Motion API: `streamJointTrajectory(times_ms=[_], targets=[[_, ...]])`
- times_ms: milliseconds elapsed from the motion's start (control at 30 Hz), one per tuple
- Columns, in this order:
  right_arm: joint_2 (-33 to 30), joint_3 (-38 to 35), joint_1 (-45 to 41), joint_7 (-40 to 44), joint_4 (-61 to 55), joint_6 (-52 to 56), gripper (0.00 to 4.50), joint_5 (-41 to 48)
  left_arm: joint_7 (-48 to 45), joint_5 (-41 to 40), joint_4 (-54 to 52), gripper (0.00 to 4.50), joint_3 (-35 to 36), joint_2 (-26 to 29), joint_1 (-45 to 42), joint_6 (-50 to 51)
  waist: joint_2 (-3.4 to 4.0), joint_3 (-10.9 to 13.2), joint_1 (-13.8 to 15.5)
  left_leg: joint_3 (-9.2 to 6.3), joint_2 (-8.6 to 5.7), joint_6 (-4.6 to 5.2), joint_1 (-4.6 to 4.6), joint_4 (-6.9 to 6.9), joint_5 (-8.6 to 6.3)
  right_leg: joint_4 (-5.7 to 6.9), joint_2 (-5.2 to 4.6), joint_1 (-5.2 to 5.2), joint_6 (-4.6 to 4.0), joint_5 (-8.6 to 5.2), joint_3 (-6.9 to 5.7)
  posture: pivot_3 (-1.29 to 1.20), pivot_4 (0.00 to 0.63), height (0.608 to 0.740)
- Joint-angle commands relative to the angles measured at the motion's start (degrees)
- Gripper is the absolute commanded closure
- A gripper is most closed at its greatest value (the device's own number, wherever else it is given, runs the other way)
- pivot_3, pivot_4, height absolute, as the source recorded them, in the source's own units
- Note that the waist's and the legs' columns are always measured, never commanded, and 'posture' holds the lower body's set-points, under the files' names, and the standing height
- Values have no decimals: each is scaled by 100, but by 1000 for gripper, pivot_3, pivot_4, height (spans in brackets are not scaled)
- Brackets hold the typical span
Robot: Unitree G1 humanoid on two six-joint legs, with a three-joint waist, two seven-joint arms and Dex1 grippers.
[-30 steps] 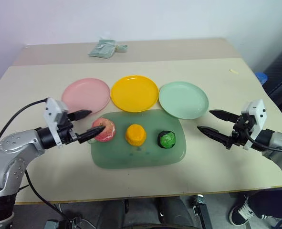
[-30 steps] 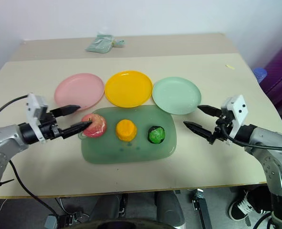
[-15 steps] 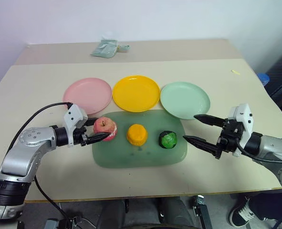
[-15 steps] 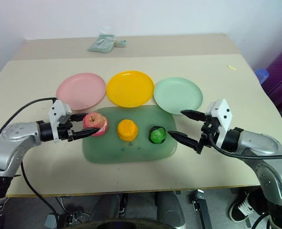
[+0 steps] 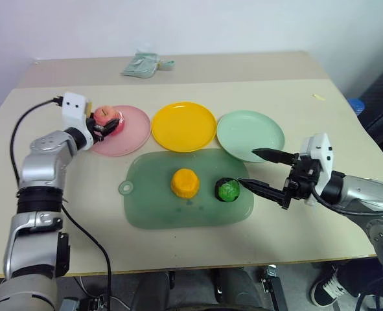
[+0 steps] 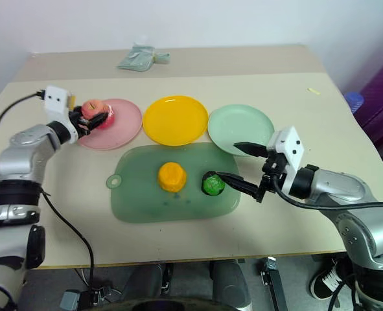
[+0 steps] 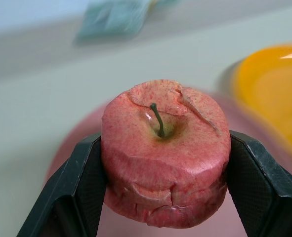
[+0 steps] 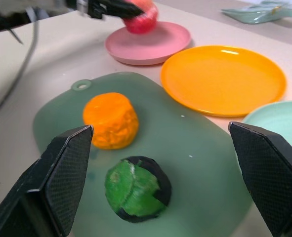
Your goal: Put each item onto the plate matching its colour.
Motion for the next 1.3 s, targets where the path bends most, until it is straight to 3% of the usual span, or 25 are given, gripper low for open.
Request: streamJointTrajectory(times_ms=[33, 100, 300, 533, 600, 767, 1000, 1067, 1167, 1200, 1300], targets=[[115, 47, -233, -233, -177, 67, 0, 127, 2, 166, 365, 664, 59, 45, -288, -348, -3, 1, 11, -2, 1, -1, -1, 0, 0, 1, 0, -2, 0, 0, 0, 0, 150, 740], [215, 186, -422, -442, -231, 287, 0, 283, -82, 170, 393, 23, 106, 71, -308, -501, -3, 0, 6, -1, 1, -3, 0, 1, 2, 5, -1, -1, 0, 0, 1, 0, 150, 740], [642, 1175, -1002, -1006, -496, 579, 0, -69, -497, -188, -542, 23, 664, 411, 345, -999, -3, 0, -35, 2, 7, -4, -2, -1, 2, 14, -1, -16, -1, 0, 8, 0, 150, 740], [1166, 2572, -1771, -1373, -63, 839, 0, -1016, -1266, -665, -2708, 23, 1211, 909, 2197, -950, -7, -2, 17, 6, 17, -9, -4, -4, 5, 24, -15, -25, -2, -1, 12, 0, 150, 740], [1319, 2856, -1966, -1453, 186, 1082, 0, -1166, -1657, -922, -3627, 23, 1248, 987, 3062, -819, -8, -3, 28, 4, 14, -9, -5, -2, 5, 22, -22, -21, -2, -1, 9, 0, 150, 740], [1466, 3190, -2155, -1470, 596, 1297, 0, -1522, -2199, -1464, -5307, 23, 1243, 1022, 4574, -515, -20, -11, 20, 0, 9, -8, -7, -4, 4, 15, -36, -15, -2, -1, 5, 0, 150, 740], [1589, 3556, -2244, -1297, 954, 1258, 0, -1948, -2483, -1557, -5923, 23, 1302, 884, 5709, -696, -18, -12, -15, 4, 12, -7, 3, -11, 4, 14, -26, -12, -4, -2, 4, 0, 150, 740], [1718, 3498, -2313, -1286, 979, 1273, 541, -1958, -2507, -1592, -5963, 0, 1338, 834, 5845, -759, -18, -13, -8, 3, 12, -7, 3, -11, 4, 13, -22, -12, -4, -2, 4, 0, 150, 740], [1866, 3298, -2465, -1324, 989, 1361, 1766, -1949, -2575, -1679, -5964, 0, 1375, 721, 5997, -897, -18, -13, 0, 3, 12, -7, 3, -10, 4, 13, -22, -10, -4, -2, 3, 0, 150, 740], [1908, 3203, -2545, -1352, 1001, 1402, 1957, -1939, -2619, -1746, -5956, 0, 1377, 673, 6032, -931, -17, -12, 0, 3, 12, -7, 3, -10, 4, 13, -22, -9, -4, -2, 3, 0, 150, 740], [2196, 2800, -2960, -1524, 1233, 1476, 1960, -1878, -2658, -1794, -5962, 0, 1327, 610, 6138, -944, -16, -11, -15, 4, 12, -7, 3, -10, 4, 13, -22, -11, -4, -2, 4, 0, 150, 740]])
